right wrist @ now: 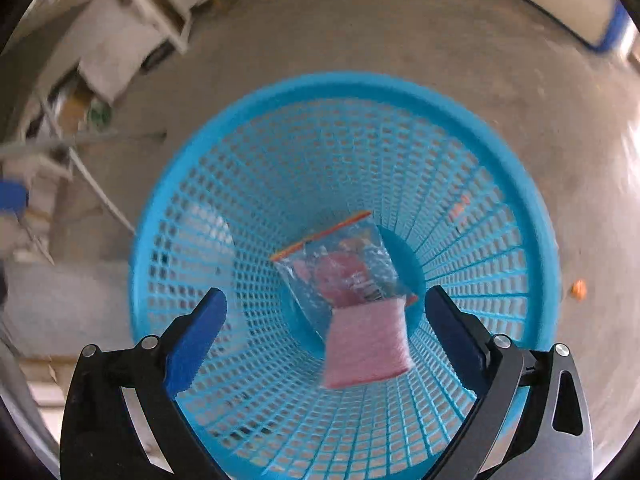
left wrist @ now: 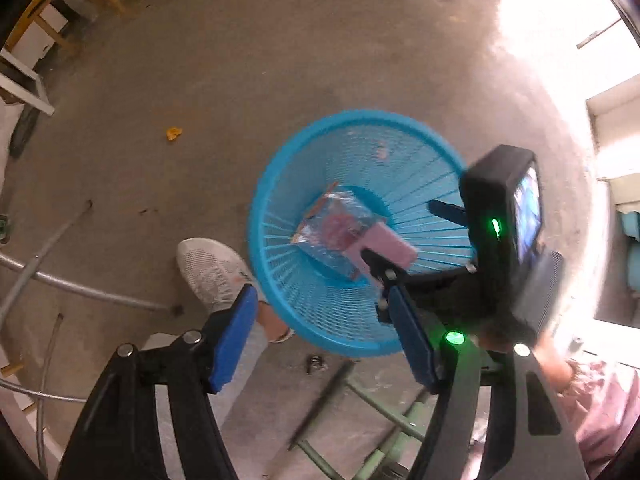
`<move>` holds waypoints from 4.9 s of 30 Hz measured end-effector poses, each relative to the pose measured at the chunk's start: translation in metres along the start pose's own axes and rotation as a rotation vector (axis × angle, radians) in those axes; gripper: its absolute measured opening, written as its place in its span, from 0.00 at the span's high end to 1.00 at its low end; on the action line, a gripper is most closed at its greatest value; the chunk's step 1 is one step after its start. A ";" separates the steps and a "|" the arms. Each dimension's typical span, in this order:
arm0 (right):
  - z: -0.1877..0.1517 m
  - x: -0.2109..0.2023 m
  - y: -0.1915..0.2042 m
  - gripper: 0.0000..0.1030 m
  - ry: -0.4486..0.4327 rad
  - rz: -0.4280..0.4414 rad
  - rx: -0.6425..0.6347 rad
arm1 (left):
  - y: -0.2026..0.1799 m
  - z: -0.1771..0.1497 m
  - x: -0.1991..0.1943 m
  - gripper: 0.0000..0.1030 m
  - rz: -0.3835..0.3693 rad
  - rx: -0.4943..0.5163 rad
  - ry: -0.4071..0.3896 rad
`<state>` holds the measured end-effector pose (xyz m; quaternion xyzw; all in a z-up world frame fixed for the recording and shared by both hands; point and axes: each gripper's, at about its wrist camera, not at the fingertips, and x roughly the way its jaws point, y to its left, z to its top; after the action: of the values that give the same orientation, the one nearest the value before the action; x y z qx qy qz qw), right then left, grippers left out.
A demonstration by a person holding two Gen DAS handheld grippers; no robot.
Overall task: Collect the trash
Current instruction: 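Open the right gripper to drop the pink sponge into the basket, then move both open grippers back over the table items, then grasp the clear red-printed bag with the left gripper while the right grasps the blue plastic bag, then lift both held bags and carry them over the blue floor basket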
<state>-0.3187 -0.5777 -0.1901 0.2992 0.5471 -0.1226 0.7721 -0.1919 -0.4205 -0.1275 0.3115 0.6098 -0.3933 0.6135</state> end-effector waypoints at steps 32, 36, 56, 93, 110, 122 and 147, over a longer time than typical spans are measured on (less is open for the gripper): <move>0.063 -0.204 0.178 0.07 -0.446 0.379 -0.372 | 0.113 -0.201 -0.260 0.36 0.042 -0.300 -0.747; 0.065 -0.218 0.212 0.07 -0.441 0.404 -0.447 | 0.162 -0.249 -0.271 0.34 0.129 -0.446 -0.797; 0.072 -0.215 0.364 0.07 -0.334 0.508 -0.717 | 0.296 -0.358 -0.255 0.32 0.297 -0.854 -0.883; 0.090 -0.218 0.470 0.07 -0.434 0.474 -0.929 | 0.595 -0.353 -0.231 0.33 0.156 -0.943 -0.691; 0.116 -0.141 0.613 0.09 -0.193 0.348 -1.245 | 0.558 -0.372 -0.218 0.77 0.167 -0.885 -0.718; 0.100 -0.114 0.644 0.97 -0.228 0.170 -1.345 | 0.553 -0.382 -0.227 0.76 0.166 -0.923 -0.769; 0.161 -0.337 0.467 0.97 -0.587 0.508 -0.901 | 0.390 -0.337 -0.345 0.77 0.057 -0.712 -1.033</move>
<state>-0.0784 -0.3507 0.3084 0.0169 0.2200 0.2326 0.9472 -0.0070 0.0986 0.1563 -0.1259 0.3198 -0.2492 0.9054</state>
